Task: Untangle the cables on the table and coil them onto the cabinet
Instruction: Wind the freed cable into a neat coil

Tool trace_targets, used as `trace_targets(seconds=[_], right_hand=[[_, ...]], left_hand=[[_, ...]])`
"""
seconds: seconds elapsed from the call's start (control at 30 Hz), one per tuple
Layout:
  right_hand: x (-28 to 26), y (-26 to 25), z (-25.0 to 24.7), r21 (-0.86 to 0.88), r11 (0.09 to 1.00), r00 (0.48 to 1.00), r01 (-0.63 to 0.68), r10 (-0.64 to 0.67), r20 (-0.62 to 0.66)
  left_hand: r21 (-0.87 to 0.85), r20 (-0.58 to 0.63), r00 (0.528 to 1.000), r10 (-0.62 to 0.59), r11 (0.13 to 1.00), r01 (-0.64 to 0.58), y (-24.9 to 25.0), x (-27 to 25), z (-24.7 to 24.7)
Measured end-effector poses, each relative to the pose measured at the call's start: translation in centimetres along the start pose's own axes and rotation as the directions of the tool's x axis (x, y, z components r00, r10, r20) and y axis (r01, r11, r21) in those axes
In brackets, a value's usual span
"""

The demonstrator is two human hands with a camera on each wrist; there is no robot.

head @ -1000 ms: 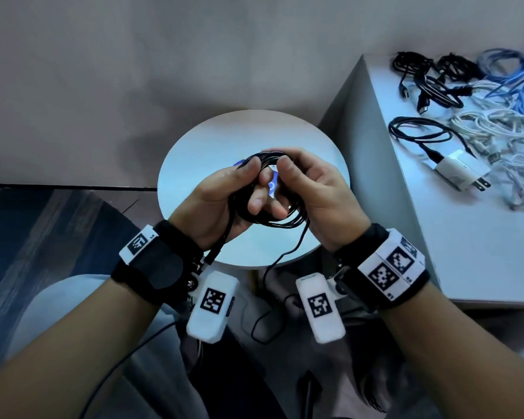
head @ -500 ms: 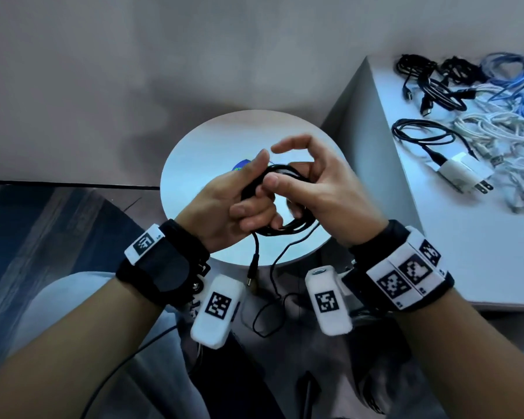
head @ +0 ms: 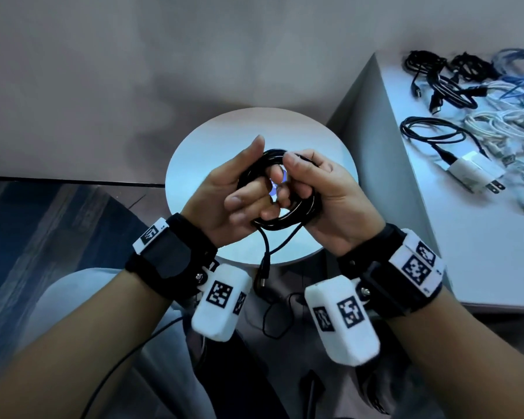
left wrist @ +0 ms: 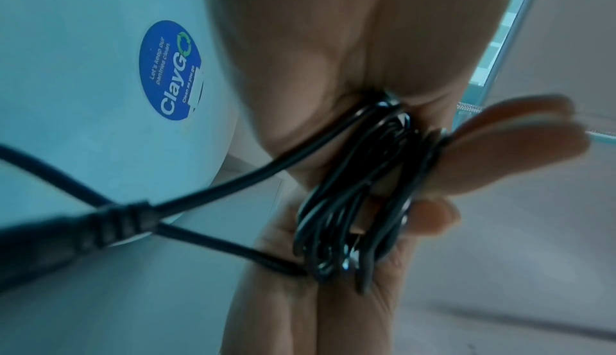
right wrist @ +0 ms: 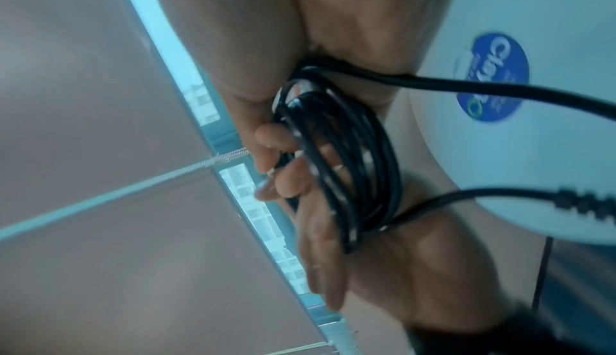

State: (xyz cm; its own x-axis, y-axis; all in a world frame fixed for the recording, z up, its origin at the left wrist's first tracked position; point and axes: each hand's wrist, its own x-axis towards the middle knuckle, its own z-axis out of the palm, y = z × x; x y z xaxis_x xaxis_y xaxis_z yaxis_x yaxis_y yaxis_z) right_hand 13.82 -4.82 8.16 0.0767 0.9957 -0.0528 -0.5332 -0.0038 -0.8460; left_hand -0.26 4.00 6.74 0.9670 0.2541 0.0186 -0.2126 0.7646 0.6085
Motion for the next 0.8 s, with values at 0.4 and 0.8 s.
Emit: trace_targets(seconds=[0.4, 0.8], right_hand=[[-0.1, -0.2, -0.4, -0.043, 0.994, 0.992, -0.103, 0.099, -0.084], [0.6, 2.6, -2.9, -0.694, 0.682, 0.972, -0.232, 0.142, -0.185]], left_hand=[[0.069, -0.039, 0.992, -0.12, 0.99, 0.122, -0.5, -0.6, 0.5], [0.134, -0.334, 0.865, 0.375, 0.927, -0.35, 2.0, -0.1, -0.3]])
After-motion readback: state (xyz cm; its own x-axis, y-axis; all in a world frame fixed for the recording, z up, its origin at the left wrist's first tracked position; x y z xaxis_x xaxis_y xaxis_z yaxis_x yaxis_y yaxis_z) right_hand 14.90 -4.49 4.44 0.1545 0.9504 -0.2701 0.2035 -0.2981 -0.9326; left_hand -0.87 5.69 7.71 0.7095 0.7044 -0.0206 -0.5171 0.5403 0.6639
